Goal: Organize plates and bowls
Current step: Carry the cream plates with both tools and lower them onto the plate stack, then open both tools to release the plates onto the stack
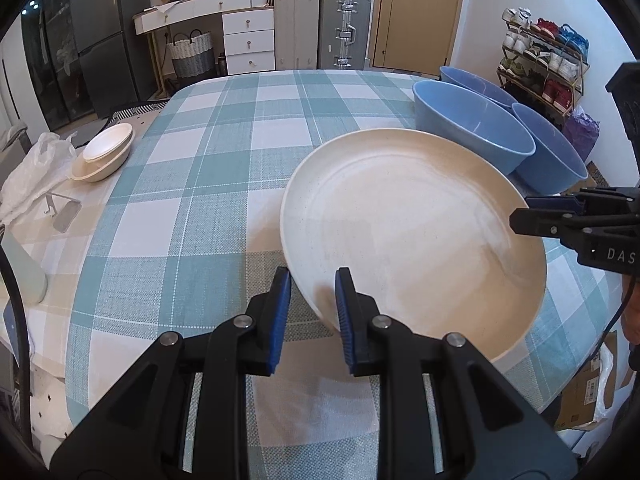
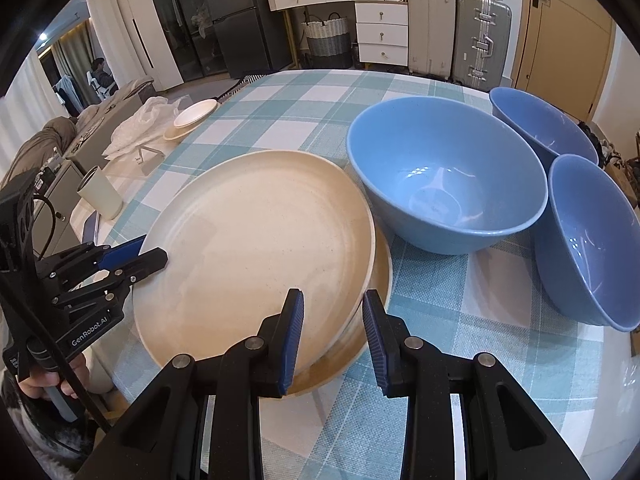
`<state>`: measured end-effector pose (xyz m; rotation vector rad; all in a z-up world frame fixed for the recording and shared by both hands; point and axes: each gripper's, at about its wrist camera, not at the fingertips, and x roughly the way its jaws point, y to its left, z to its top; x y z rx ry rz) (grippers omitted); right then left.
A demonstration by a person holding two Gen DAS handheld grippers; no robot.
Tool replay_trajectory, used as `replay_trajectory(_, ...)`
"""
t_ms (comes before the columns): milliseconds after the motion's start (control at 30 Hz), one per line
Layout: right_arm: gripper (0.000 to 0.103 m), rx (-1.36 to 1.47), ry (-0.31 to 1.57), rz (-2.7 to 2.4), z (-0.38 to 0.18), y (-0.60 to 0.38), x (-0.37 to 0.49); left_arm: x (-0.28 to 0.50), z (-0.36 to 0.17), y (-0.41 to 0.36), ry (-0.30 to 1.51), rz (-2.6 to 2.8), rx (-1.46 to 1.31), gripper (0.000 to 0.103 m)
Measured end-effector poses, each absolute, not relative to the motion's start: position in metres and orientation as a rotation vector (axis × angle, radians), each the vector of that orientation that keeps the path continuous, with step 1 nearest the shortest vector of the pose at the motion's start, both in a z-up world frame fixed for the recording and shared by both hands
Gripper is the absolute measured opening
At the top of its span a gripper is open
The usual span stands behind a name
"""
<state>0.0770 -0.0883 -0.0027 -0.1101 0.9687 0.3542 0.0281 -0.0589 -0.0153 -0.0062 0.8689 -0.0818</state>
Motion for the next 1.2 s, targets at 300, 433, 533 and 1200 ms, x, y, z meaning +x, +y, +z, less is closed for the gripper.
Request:
replay_trajectory(300,0.032,-0.126,0.980,0.333,-0.010,-0.090,0.077,0.033,-0.026,-0.072,0.883,-0.076,0.036,0.019)
replay_trajectory(433,0.032,-0.139,0.984,0.324,-0.014,-0.089,0.077,0.035,-0.028,-0.075,0.883,-0.072,0.050,0.019)
replay_trajectory(533,0.032,-0.147,0.987,0.317,-0.018,-0.089,0.078,0.036,-0.030,-0.076,0.890,-0.072,0.057,0.020)
replay_trajectory(1200,0.060,-0.125,0.975,0.357,-0.016,-0.088,0.075,0.031,-0.012,-0.068,0.864,-0.134,-0.009,0.064)
